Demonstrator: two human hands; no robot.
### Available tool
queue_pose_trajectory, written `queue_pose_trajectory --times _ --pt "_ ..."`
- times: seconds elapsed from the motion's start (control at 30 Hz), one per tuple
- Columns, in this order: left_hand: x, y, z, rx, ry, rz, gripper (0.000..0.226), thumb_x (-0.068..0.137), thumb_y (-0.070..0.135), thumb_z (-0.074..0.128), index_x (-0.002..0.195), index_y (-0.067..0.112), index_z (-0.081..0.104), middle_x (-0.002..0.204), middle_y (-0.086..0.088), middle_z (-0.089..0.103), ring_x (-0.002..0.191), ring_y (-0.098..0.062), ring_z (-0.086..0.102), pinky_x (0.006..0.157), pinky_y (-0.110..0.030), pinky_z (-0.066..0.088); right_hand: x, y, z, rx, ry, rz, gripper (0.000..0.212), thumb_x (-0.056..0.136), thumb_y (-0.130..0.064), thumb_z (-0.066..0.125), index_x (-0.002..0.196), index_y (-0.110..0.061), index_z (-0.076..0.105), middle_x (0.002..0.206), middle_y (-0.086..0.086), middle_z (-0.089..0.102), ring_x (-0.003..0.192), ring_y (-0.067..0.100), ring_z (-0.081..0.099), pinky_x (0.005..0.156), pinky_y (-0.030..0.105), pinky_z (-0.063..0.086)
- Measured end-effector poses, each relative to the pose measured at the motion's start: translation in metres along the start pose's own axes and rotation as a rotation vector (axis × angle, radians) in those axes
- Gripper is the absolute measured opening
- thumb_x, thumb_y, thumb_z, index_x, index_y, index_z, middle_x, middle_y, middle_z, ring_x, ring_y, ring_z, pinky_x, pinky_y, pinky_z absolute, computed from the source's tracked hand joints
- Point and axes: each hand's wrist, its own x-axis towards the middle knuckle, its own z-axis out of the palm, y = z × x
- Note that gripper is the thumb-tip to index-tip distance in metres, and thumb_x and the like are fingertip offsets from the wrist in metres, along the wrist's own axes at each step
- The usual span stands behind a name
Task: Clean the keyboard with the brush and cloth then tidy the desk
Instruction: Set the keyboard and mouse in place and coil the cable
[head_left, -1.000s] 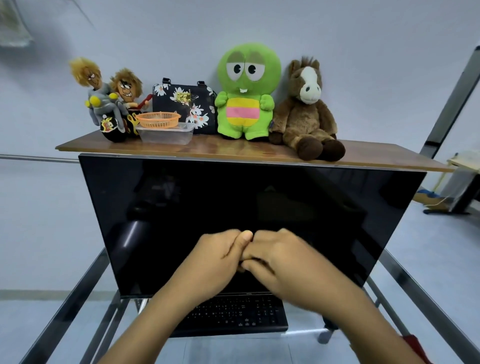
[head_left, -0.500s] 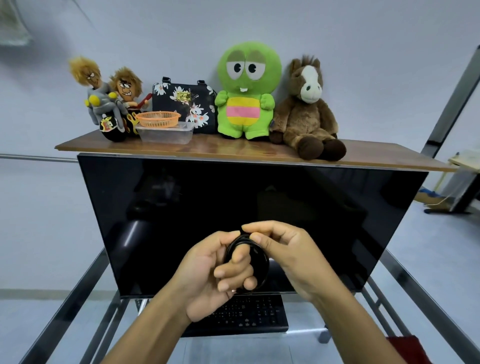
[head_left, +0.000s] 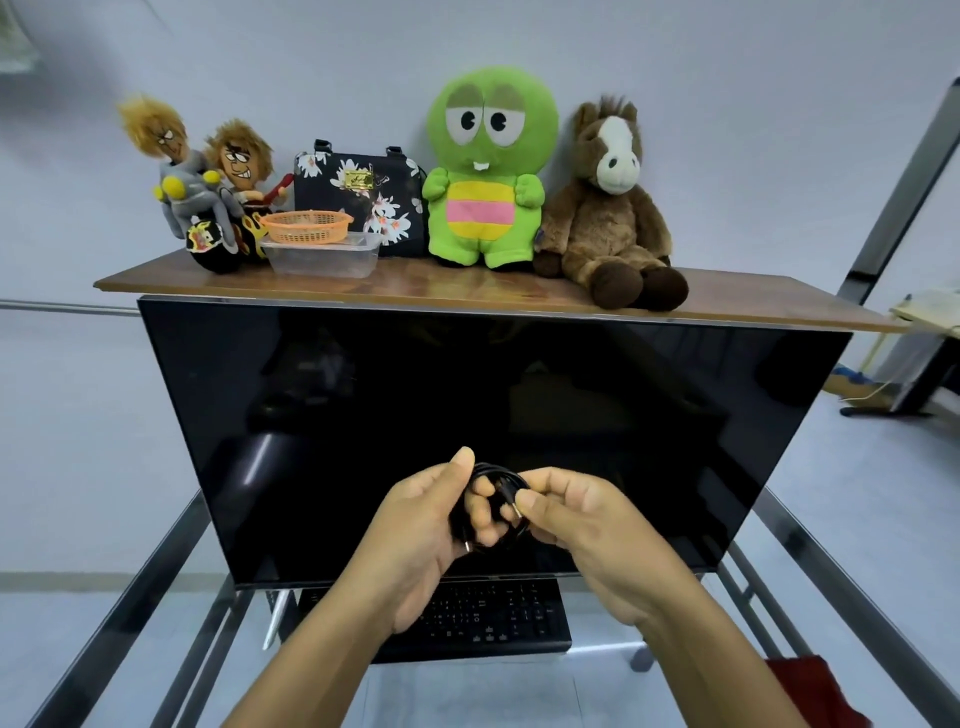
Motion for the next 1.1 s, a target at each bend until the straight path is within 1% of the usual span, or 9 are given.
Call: queue_pose_trajectory --times 0.1,0.27,0.37,0.5,0.63,0.73,0.8,0.97,1.1 --pt "0.006 -0.013 -0.002 0.141 0.023 0.023 0.038 0.099 0.033 0.045 0.089 0.003 0.065 0.074 -0.012 0.068 0.072 -0.022 0.066 0.076 -0.038 0.057 0.001 0.009 -0.01 0.157 -0.025 0.154 0.034 0.099 -0.022 0.05 0.115 0.007 0.061 0.091 0.003 0.069 0.092 0.016 0.062 0.1 0.041 0.042" --pt "0.027 -0.053 0.003 0.436 -0.053 -0.098 0.03 0.102 0.022 0.044 0.087 0.013 0.067 0.077 0.0 0.067 0.071 -0.012 0.057 0.065 -0.026 0.046 -0.006 0.028 -0.037 0.251 0.021 0.151 0.028 0.091 -0.011 0.063 0.116 0.001 0.067 0.102 0.018 0.071 0.096 0.027 0.065 0.094 0.043 0.049" --pt "0.043 -0.085 0.016 0.391 -0.062 -0.217 0.027 0.102 0.018 0.045 0.089 0.01 0.067 0.068 -0.003 0.058 0.059 -0.011 0.051 0.059 -0.022 0.045 -0.009 0.051 -0.061 0.075 0.229 0.196 0.017 0.092 -0.007 0.063 0.104 -0.009 0.074 0.09 0.006 0.075 0.086 0.017 0.066 0.08 0.029 0.051" --pt "0.064 -0.142 0.046 0.243 0.025 -0.38 0.024 0.101 0.016 0.048 0.091 0.003 0.066 0.067 -0.007 0.06 0.056 -0.015 0.055 0.058 -0.027 0.05 -0.015 0.091 -0.095 -0.117 0.338 0.324 0.009 0.092 -0.015 0.066 0.085 -0.012 0.072 0.06 -0.009 0.066 0.045 -0.003 0.05 0.046 0.011 0.037" --pt "0.083 -0.199 0.073 0.199 0.162 -0.492 0.016 0.098 0.008 0.053 0.097 -0.004 0.063 0.071 -0.011 0.06 0.054 -0.017 0.056 0.054 -0.027 0.055 -0.015 0.155 -0.125 -0.212 0.417 0.455 0.015 0.094 -0.014 0.061 0.084 -0.01 0.071 0.072 0.003 0.063 0.055 0.01 0.05 0.052 0.024 0.045" --pt "0.098 -0.231 0.083 0.267 0.249 -0.521 0.012 0.093 -0.004 0.051 0.099 0.003 0.059 0.081 -0.011 0.063 0.065 -0.021 0.062 0.065 -0.031 0.06 -0.011 0.195 -0.14 -0.18 0.483 0.556 0.015 0.095 -0.005 0.055 0.091 -0.003 0.069 0.07 0.006 0.058 0.055 0.014 0.052 0.052 0.024 0.052" --pt "0.108 -0.25 0.085 0.398 0.249 -0.512 0.02 0.085 -0.008 0.054 0.099 0.005 0.061 0.081 -0.008 0.065 0.072 -0.023 0.064 0.072 -0.035 0.059 -0.004 0.213 -0.146 -0.127 0.516 0.608 0.01 0.094 0.0 0.054 0.097 0.0 0.064 0.069 0.006 0.057 0.052 0.015 0.052 0.051 0.026 0.051" --pt "0.12 -0.283 0.091 0.782 0.136 -0.441 0.028 0.088 -0.001 0.044 0.095 0.012 0.068 0.073 0.0 0.063 0.058 -0.012 0.05 0.047 -0.015 0.036 0.021 0.261 -0.157 -0.343 0.504 0.599 0.018 0.09 -0.002 0.058 0.077 -0.014 0.053 0.064 0.006 0.057 0.054 0.022 0.055 0.055 0.037 0.051" --pt "0.126 -0.301 0.093 1.281 -0.137 -0.301 0.029 0.097 0.018 0.054 0.123 0.006 0.052 0.116 -0.006 0.057 0.104 -0.014 0.057 0.079 -0.016 0.044 0.034 0.283 -0.159 -0.874 0.344 0.495 0.015 0.097 -0.016 0.051 0.084 -0.012 0.055 0.083 0.004 0.052 0.061 0.011 0.047 0.056 0.014 0.035"
